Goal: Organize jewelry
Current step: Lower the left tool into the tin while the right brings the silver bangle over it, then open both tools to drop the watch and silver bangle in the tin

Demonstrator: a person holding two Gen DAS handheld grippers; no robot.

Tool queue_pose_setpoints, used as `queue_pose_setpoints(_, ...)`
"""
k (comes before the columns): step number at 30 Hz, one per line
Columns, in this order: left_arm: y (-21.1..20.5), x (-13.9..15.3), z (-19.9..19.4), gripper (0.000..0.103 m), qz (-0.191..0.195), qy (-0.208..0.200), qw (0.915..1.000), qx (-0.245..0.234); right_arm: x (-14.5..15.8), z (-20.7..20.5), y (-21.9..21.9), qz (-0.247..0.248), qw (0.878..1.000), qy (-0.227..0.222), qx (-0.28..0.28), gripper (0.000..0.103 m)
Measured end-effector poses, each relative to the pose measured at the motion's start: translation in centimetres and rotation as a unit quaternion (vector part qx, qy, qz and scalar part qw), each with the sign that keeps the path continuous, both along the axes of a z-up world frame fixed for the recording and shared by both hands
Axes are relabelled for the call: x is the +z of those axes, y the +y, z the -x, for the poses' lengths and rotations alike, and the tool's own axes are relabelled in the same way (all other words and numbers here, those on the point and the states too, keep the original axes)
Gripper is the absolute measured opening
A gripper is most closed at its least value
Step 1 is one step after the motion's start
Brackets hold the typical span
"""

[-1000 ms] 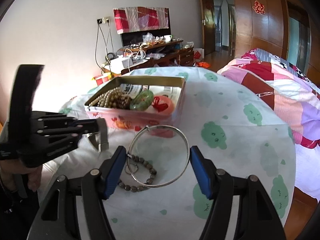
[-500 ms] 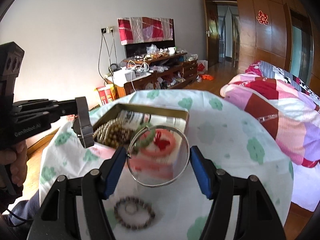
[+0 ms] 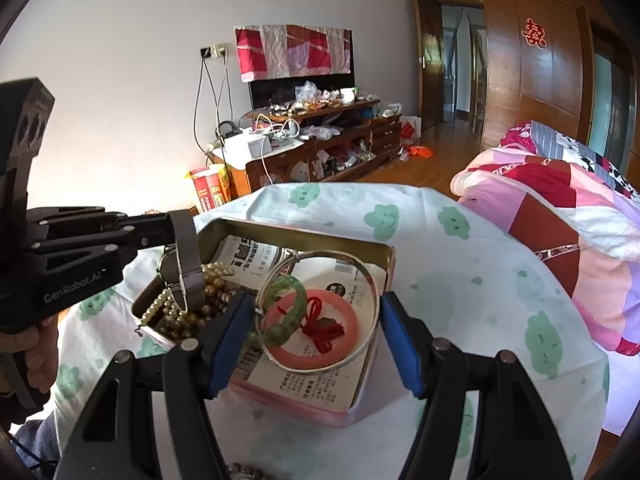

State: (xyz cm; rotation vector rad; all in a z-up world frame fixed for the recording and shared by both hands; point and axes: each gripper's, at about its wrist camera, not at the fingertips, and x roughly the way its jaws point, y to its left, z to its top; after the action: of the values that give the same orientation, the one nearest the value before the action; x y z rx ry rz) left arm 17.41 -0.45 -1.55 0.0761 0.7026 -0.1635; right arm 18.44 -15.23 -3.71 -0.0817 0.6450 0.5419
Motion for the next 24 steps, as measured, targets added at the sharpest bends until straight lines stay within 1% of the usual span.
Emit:
queue_pose_setpoints(7,-0.1,-0.7,-0.3,0.002,-0.012,0.013,0.9998,0.003,-0.9,-0.2,0.7,0.009,1.000,0.007,0.010,0.069)
queue_pose_setpoints(9,-0.2,-0.9,-0.6,0.006,-0.020,0.022,0.9995,0.008,-1.2,-0.1,1.0,0.012,1.000,0.007,0.020,0.069)
queue_pose_setpoints(11,-0.1,-1.0,-0.5,0.013,-0.022,0.021,0.9995,0.012,-1.3,0.1,1.2,0.020,1.000,0.004,0.021,0.072)
queue_pose_setpoints(12,-0.1,-0.8,-0.3,0.027,-0.021,0.016,0.9996,0.014,-1.3,0.2,1.2,0.021,0.999,0.005,0.023,0.076)
queue_pose_setpoints(13,0.1,-0.6,-0.1,0.055,-0.022,0.009,0.9995,0.019,-1.3,0.3,1.2,0.021,0.999,0.003,0.024,0.077)
queue_pose_setpoints(15,0.3,0.2,0.6,0.084,-0.027,-0.015,0.9988,0.038,-1.1,0.6,1.1,0.023,1.000,-0.001,0.021,0.080)
queue_pose_setpoints(16,0.5,0.5,1.0,0.085,-0.024,-0.030,0.9985,0.039,-1.0,0.9,1.0,0.025,0.999,-0.002,0.021,0.080)
queue_pose_setpoints(17,0.7,0.8,1.4,0.085,-0.021,-0.034,0.9986,0.035,-0.9,1.1,0.9,0.026,0.999,-0.003,0.021,0.080)
queue_pose_setpoints(20,1.2,0.8,2.1,0.085,-0.024,-0.032,0.9979,0.052,-0.6,2.1,-0.2,0.032,0.999,-0.007,0.015,0.080)
queue_pose_setpoints(24,1.2,0.1,4.7,0.085,-0.042,-0.043,0.9962,0.064,-0.8,3.6,-2.3,0.042,0.999,0.001,-0.006,0.080)
